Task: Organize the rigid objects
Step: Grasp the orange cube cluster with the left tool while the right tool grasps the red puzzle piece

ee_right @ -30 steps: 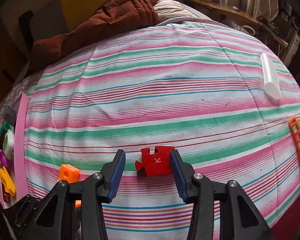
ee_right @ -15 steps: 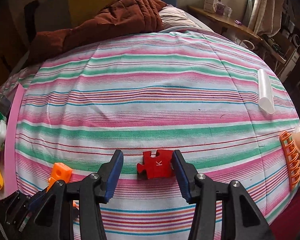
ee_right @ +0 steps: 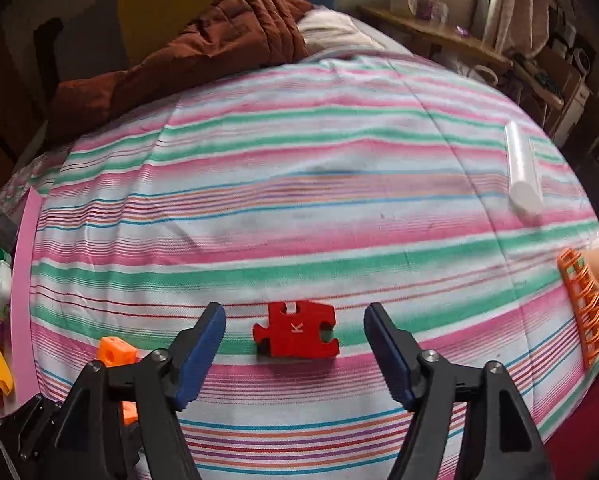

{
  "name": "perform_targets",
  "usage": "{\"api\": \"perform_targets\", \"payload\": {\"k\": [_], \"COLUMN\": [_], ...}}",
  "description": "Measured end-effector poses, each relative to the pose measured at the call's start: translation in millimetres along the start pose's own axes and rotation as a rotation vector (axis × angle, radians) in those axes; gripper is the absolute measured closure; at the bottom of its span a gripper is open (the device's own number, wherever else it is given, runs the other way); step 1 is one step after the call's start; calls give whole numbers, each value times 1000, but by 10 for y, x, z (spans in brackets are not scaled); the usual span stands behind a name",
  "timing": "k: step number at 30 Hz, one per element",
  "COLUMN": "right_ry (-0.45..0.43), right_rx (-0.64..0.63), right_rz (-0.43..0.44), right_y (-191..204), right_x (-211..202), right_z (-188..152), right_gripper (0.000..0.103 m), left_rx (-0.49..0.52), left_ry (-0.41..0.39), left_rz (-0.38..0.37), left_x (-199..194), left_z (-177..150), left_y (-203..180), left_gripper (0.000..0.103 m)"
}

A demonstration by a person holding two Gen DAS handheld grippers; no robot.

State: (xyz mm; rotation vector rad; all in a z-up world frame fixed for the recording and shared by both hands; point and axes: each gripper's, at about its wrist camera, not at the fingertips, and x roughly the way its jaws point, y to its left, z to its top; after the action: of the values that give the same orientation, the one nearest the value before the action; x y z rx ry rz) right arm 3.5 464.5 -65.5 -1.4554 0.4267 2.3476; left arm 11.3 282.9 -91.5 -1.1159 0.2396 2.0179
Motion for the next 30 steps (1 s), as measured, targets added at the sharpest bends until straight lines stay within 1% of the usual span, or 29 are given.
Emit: {"api": "perform_targets", "payload": {"k": [2, 7, 9, 11, 12, 15, 17, 21, 27, 30], "right_ry": [22, 65, 54, 49, 34, 35, 38, 43, 22, 22], "right_rx": [8, -39, -47, -51, -56, -77, -93, -67, -113, -132], "right_rz": [19, -21, -40, -64, -73, -99, -102, -73, -102, -112], "right_y": [-4, 86, 94, 89, 89, 137, 183, 150, 245, 294], "right_x": [42, 152, 156, 156, 126, 104, 100, 88, 41, 34], "right_z": [-9, -49, -46, -59, -67, -58, -59, -42, -80, -87], "right_gripper": [28, 28, 29, 43, 56, 56, 56, 56, 56, 57], "left_rx": [1, -1, -5, 1, 4, 10, 0, -13, -10, -34], "left_ry": [-1, 4, 2, 3, 2, 4, 4, 2, -43, -73], "left_rz": [-2, -18, -23, -21, -19, -9, -19, -35, -64, -70], "left_x": [1, -16, -25, -28, -35, -54, -80, -182, -531, -756], "left_z": [2, -8, -14, -9, -10, 4, 7, -16, -14, 17], "left_y": [2, 10, 13, 4, 1, -15, -8, 0, -25, 45], "left_gripper": [62, 62, 62, 63, 63, 64, 64, 64, 64, 64]}}
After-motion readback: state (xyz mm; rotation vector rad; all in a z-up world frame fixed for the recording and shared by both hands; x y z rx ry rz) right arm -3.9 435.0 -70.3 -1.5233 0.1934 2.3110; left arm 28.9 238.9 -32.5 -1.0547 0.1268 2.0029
